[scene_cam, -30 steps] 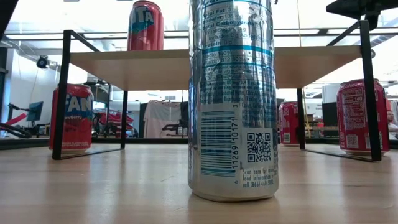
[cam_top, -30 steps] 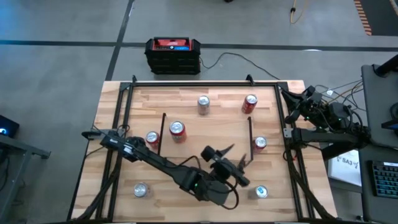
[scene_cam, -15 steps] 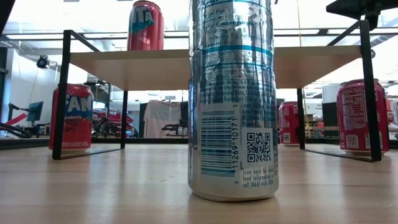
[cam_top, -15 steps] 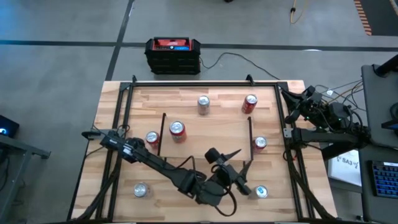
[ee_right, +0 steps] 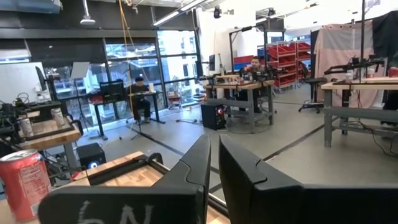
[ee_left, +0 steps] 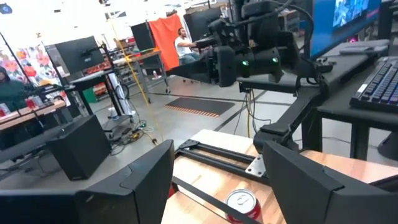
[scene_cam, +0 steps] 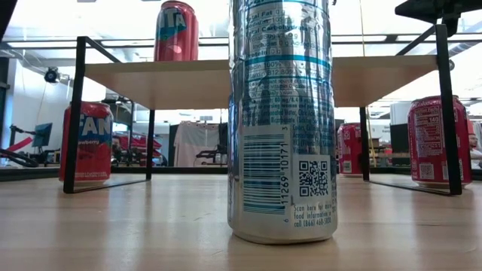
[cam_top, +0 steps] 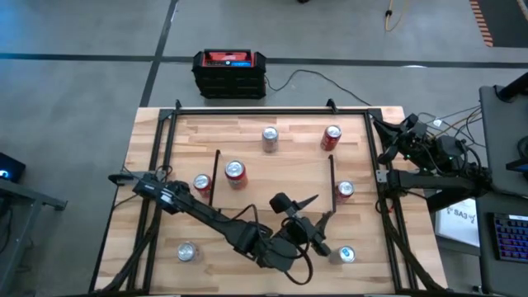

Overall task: Place canned beverage on shelf
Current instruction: Put the top orange soda can on the shelf

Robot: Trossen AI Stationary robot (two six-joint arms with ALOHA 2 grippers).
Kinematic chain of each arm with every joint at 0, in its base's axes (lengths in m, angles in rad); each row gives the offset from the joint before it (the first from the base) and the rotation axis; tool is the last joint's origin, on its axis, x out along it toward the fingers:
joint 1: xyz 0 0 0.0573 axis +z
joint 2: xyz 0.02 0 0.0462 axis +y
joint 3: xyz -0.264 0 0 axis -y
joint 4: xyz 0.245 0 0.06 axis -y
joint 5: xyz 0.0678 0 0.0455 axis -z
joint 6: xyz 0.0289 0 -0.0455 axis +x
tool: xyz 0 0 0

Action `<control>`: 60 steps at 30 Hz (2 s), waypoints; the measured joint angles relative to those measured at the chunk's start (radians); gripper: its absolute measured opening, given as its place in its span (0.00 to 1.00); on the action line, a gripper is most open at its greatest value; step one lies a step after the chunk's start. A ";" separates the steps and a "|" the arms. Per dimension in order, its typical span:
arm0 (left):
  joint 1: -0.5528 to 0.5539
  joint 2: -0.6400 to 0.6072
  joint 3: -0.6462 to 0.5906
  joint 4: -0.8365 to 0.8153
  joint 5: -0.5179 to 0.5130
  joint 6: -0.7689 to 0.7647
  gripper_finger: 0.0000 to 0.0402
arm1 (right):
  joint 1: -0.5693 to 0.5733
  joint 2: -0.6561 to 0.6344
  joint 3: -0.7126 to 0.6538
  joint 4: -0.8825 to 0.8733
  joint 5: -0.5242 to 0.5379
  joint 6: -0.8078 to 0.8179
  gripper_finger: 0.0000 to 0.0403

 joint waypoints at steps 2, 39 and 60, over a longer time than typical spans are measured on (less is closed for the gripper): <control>0.002 -0.029 0.000 -0.075 0.002 -0.071 0.58 | 0.000 0.000 0.000 0.000 0.000 0.000 0.06; 0.033 -0.758 -1.241 0.592 -0.110 -0.220 0.58 | 0.000 0.000 0.000 0.000 0.000 0.000 0.06; -0.108 -0.770 -1.378 0.472 -0.334 -0.406 0.58 | 0.000 0.000 0.000 0.000 0.000 0.000 0.06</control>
